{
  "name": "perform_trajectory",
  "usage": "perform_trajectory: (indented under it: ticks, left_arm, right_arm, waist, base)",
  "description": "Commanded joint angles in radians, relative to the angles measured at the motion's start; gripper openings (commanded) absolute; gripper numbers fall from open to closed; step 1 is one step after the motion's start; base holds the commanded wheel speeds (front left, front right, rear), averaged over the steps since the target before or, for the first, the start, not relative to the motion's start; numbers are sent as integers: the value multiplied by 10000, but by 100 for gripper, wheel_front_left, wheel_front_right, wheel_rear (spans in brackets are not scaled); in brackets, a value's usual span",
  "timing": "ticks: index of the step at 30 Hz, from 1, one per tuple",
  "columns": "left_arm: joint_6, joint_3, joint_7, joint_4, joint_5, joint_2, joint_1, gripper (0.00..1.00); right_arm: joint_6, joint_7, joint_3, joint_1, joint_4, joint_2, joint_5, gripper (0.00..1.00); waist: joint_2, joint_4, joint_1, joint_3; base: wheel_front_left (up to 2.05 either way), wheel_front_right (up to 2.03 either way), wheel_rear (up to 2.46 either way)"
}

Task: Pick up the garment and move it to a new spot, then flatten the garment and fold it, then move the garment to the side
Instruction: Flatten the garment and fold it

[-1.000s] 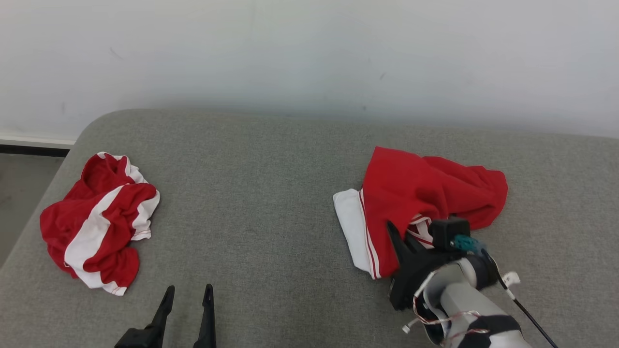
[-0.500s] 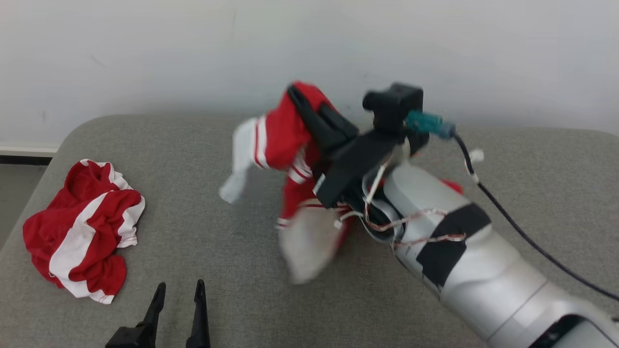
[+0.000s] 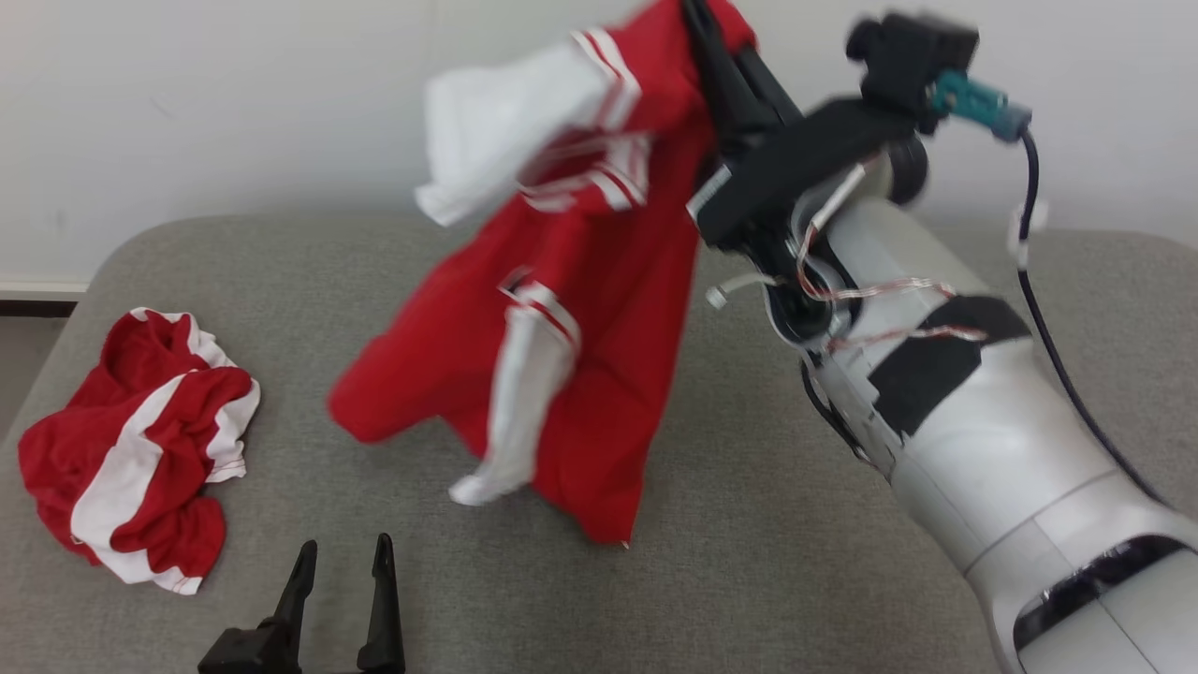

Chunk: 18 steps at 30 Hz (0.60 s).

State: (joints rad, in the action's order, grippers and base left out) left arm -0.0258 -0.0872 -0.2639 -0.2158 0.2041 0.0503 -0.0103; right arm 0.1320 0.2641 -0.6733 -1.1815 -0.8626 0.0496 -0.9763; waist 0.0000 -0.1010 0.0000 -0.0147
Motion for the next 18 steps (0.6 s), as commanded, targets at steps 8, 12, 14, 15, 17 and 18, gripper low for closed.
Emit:
perform_trajectory:
  ticks: [8,12,14,15,17,18]
  left_arm:
    - [21,-58,-9,54,93,3,-330,100]
    - [51,-115,-9,24,85,2,-449,100]
    - [43,-149,-9,1,84,6,-499,100]
    - [47,-169,-9,-25,81,5,-506,100]
    - [56,-200,-9,-80,68,3,-497,100]
    - [66,-200,-9,-101,53,3,-462,100]
  right_arm:
    - [-25,4,2598,1474,-3200,196,1712,0]
    - [-24,4,3790,1752,-3666,478,2237,0]
    - [-24,5,4499,1930,-3783,611,2604,38]
    - [-25,5,4862,2027,-3836,664,2716,100]
    - [-25,5,5655,2351,-3995,732,3171,100]
    - [-25,5,5777,2473,-4048,699,3336,100]
  waist:
    - [0,495,0,-544]
    - [0,515,0,-651]
    - [0,502,0,-681]
    - [0,495,0,-681]
    - [0,471,0,-587]
    - [0,459,0,-531]
  base:
    - [0,0,0]
    - [0,0,0]
    - [0,0,0]
    - [0,0,0]
    - [0,0,0]
    - [0,0,0]
